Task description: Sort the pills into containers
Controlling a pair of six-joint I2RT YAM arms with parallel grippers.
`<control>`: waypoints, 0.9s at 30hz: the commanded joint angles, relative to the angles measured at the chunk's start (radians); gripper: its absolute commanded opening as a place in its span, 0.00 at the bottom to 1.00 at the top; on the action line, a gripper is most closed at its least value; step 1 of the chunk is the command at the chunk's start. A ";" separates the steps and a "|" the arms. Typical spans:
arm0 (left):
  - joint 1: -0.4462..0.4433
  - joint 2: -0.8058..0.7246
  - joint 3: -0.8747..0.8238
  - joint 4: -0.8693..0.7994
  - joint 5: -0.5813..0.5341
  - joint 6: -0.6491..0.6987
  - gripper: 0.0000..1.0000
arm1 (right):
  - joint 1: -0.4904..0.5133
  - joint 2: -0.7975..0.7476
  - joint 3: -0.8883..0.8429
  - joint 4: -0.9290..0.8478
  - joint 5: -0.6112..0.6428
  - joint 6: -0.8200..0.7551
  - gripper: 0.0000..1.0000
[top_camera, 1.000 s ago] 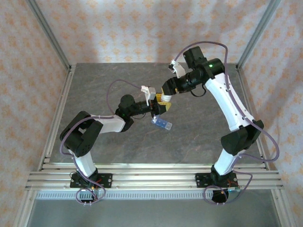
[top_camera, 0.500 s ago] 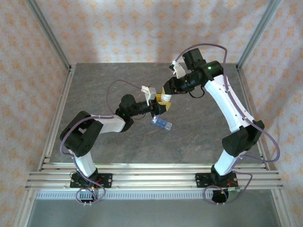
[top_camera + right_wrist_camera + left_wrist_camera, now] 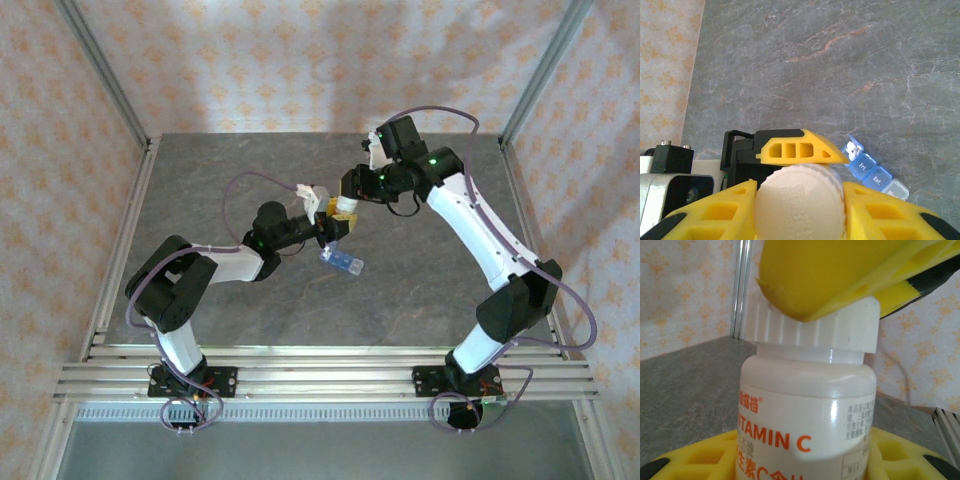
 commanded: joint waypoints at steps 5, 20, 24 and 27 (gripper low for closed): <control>-0.012 -0.061 0.006 0.137 -0.016 0.018 0.00 | 0.011 0.014 0.055 -0.078 0.052 0.009 0.47; -0.011 -0.059 -0.018 0.152 0.034 -0.010 0.00 | -0.023 0.088 0.347 -0.215 0.040 -0.140 0.81; -0.010 -0.061 -0.008 0.151 0.086 -0.038 0.00 | -0.051 0.065 0.334 -0.243 -0.063 -0.319 0.79; -0.010 -0.059 0.002 0.152 0.127 -0.072 0.00 | -0.052 0.056 0.338 -0.291 -0.105 -0.421 0.79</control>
